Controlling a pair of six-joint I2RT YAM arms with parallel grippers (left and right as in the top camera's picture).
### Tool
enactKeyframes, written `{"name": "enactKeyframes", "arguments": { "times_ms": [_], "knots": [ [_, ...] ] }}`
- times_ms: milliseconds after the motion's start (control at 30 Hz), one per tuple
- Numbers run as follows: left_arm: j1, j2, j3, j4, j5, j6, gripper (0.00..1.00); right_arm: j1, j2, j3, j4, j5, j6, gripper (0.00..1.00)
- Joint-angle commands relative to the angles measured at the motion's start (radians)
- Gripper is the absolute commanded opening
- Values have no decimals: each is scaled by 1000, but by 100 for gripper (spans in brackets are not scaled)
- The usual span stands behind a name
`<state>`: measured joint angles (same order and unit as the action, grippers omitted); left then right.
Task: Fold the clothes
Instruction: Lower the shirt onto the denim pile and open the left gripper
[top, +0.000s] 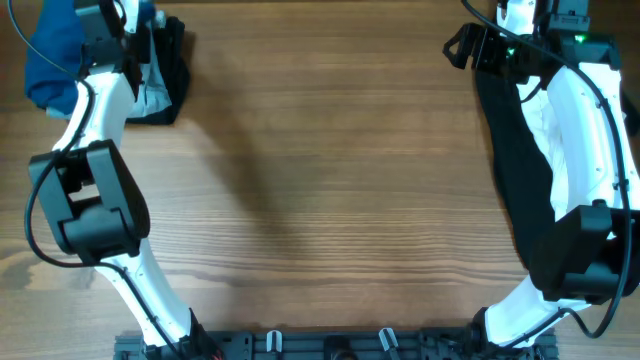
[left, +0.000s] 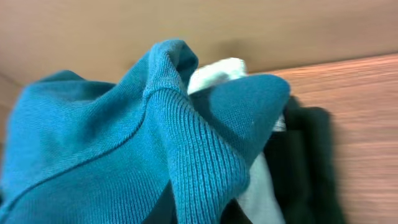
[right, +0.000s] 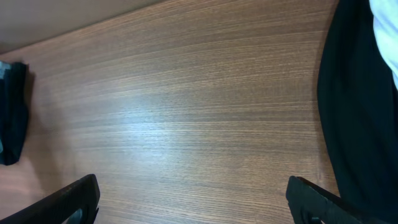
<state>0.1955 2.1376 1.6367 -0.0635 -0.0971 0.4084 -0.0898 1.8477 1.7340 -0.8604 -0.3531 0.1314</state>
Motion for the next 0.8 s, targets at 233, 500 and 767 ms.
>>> {"name": "enactKeyframes", "arguments": {
  "times_ms": [233, 500, 767],
  "knots": [
    [-92, 4, 27, -23, 130, -58, 100, 2, 15, -6, -1, 17, 10, 97],
    [-88, -151, 28, -24, 118, -226, 100, 2, 15, -6, -5, 17, 7, 97],
    [40, -97, 28, 22, 100, -444, 100, 2, 15, -6, -13, 17, 3, 98]
  ]
}}
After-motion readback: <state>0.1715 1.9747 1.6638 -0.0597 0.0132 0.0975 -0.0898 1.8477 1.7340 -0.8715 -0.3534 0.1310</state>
